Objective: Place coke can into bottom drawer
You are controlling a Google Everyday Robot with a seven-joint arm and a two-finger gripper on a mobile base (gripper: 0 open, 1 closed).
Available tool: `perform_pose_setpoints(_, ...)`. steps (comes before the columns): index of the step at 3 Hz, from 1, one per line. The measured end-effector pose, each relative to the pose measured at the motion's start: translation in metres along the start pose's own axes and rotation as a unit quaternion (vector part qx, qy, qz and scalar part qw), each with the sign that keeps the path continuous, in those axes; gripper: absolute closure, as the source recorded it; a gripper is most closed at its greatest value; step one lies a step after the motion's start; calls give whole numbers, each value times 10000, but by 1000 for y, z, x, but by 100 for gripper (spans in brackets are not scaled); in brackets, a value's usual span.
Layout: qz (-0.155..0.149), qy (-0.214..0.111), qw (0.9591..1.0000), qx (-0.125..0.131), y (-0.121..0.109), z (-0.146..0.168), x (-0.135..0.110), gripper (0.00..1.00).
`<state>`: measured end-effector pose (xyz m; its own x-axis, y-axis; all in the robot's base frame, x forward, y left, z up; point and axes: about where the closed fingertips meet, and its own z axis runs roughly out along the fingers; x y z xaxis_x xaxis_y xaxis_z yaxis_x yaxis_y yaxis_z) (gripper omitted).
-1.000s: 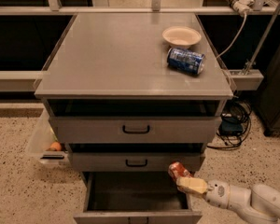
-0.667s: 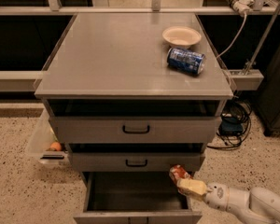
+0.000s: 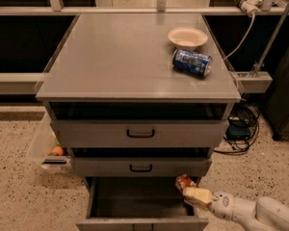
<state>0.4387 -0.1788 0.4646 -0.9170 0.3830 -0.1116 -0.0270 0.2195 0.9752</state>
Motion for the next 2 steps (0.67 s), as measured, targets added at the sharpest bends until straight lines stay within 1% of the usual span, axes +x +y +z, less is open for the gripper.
perform_pose_setpoints(1,407,-87,9988,256,-52,2,-1,100)
perform_pose_setpoints(2,862,-242,9948,480,-104,2,-3,100)
